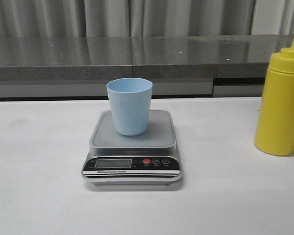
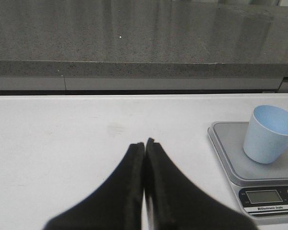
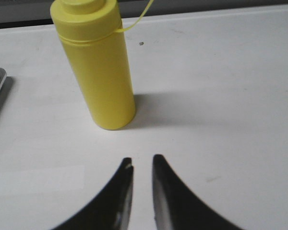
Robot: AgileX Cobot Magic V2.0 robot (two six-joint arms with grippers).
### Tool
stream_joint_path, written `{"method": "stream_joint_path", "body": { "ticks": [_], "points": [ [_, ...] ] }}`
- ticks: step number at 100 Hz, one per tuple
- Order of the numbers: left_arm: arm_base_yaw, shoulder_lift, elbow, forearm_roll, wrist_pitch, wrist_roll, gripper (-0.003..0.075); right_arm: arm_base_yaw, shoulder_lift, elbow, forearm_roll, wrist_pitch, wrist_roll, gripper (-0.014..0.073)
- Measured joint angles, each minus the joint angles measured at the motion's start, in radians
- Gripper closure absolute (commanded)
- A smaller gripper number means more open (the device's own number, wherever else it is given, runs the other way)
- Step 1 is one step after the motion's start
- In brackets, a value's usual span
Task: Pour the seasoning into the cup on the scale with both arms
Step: 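Move the right gripper down and close it around the yellow bottle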
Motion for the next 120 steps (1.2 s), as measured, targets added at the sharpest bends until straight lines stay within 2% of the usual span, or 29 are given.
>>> {"method": "stream_joint_path", "body": {
  "ticks": [10, 13, 23, 57, 91, 120],
  "points": [
    [0.000, 0.000, 0.000, 0.000, 0.000, 0.000, 0.0741, 0.000, 0.079, -0.001, 0.000, -0.087, 0.000, -0.0041],
    [0.000, 0.000, 0.000, 0.000, 0.000, 0.000, 0.0741, 0.000, 0.105, -0.001, 0.000, -0.123, 0.000, -0.0075],
    [0.000, 0.000, 0.000, 0.000, 0.000, 0.000, 0.0741, 0.000, 0.174, -0.002, 0.000, -0.230, 0.000, -0.0038],
    [0.000, 0.000, 0.000, 0.000, 0.000, 0.000, 0.0741, 0.000, 0.437, -0.007, -0.004, -0.547, 0.000, -0.0039],
    [0.000, 0.000, 0.000, 0.000, 0.000, 0.000, 0.0741, 0.026, 0.699, -0.010, -0.125, -0.812, 0.002, -0.0039],
    [0.000, 0.000, 0.000, 0.000, 0.000, 0.000, 0.0741, 0.026, 0.920, -0.014, -0.028, -1.030, 0.002, -0.0039]
  ]
}}
